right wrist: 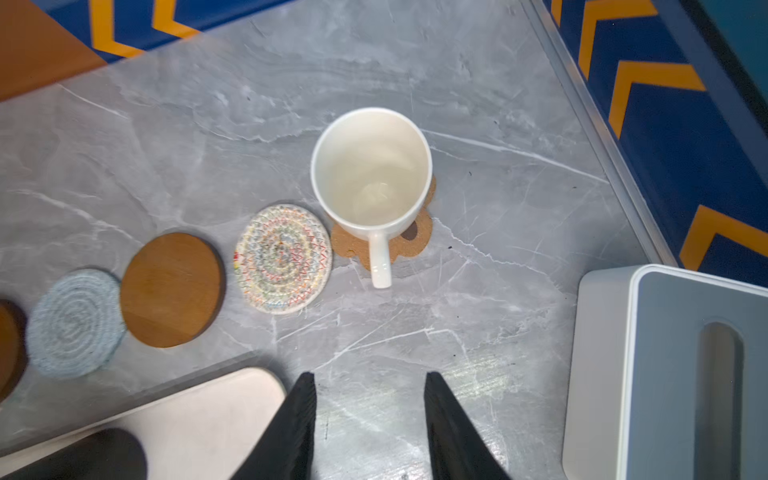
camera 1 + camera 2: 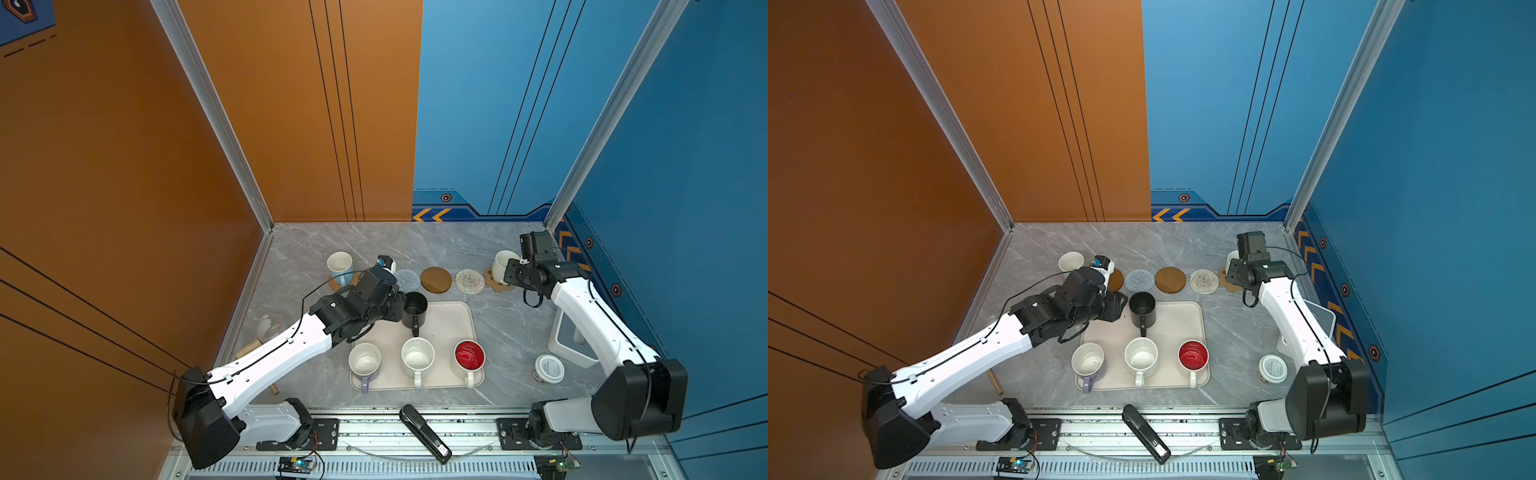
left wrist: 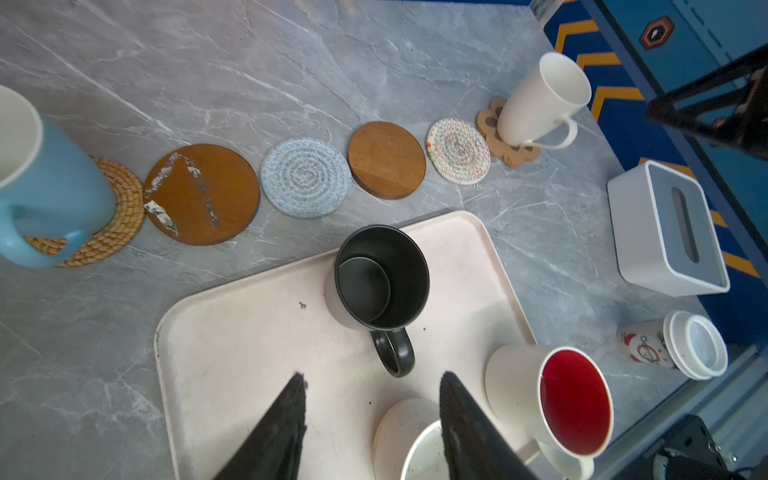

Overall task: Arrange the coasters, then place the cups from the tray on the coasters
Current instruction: 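Open right gripper and lift away while left gripper moves over the black mug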

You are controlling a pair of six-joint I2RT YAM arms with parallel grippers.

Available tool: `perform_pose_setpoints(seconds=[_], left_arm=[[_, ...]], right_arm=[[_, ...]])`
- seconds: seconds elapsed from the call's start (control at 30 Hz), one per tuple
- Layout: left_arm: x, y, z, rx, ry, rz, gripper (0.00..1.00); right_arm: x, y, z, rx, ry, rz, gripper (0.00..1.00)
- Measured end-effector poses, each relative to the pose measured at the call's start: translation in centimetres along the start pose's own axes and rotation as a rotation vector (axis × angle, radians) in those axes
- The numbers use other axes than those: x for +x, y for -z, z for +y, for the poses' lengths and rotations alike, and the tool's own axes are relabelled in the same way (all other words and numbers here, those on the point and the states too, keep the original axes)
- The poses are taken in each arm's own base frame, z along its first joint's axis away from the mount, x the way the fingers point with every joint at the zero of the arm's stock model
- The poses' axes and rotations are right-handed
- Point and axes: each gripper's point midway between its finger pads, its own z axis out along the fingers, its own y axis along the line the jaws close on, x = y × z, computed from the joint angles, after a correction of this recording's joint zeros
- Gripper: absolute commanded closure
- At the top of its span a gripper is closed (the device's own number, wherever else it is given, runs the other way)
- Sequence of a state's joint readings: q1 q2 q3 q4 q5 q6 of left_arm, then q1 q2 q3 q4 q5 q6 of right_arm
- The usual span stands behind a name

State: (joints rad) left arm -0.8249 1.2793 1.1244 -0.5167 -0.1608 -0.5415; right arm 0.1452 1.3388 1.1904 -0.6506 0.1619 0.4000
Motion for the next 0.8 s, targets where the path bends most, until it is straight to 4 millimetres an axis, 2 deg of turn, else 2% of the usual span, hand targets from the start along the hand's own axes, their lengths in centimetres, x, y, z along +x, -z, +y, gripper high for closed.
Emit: perform_pose_setpoints(seconds=[0.17, 0.3, 0.5, 0.67, 0.8], left_arm=[[3.0, -1.0, -1.4, -0.001, -0.008, 0.114, 0.49], [5.4, -1.7, -2.7, 0.006, -0.016, 0.188, 0.49], [7.2, -3.5, -5.0, 0.011, -0.018, 0.269, 0.52], [8.6, -6.1, -5.1, -0.038, 0.008, 0.327, 0.55], [9.4, -7.3, -5.0, -0.066, 0.027, 0.354, 0.57]], right_arm=[[-1.3, 4.3, 1.9, -0.085, -0.056, -0.135, 0.57], [-1.2, 5.9, 2.6, -0.140, -0.101, -0.193, 0.56], [0.5, 5.7, 4.1, -0.214, -0.125, -0.205, 0.56], [1.5, 4.9, 5.0, -0.250, -0.124, -0.199, 0.56], [1.5, 4.9, 5.1, -0.264, -0.125, -0.206, 0.56]])
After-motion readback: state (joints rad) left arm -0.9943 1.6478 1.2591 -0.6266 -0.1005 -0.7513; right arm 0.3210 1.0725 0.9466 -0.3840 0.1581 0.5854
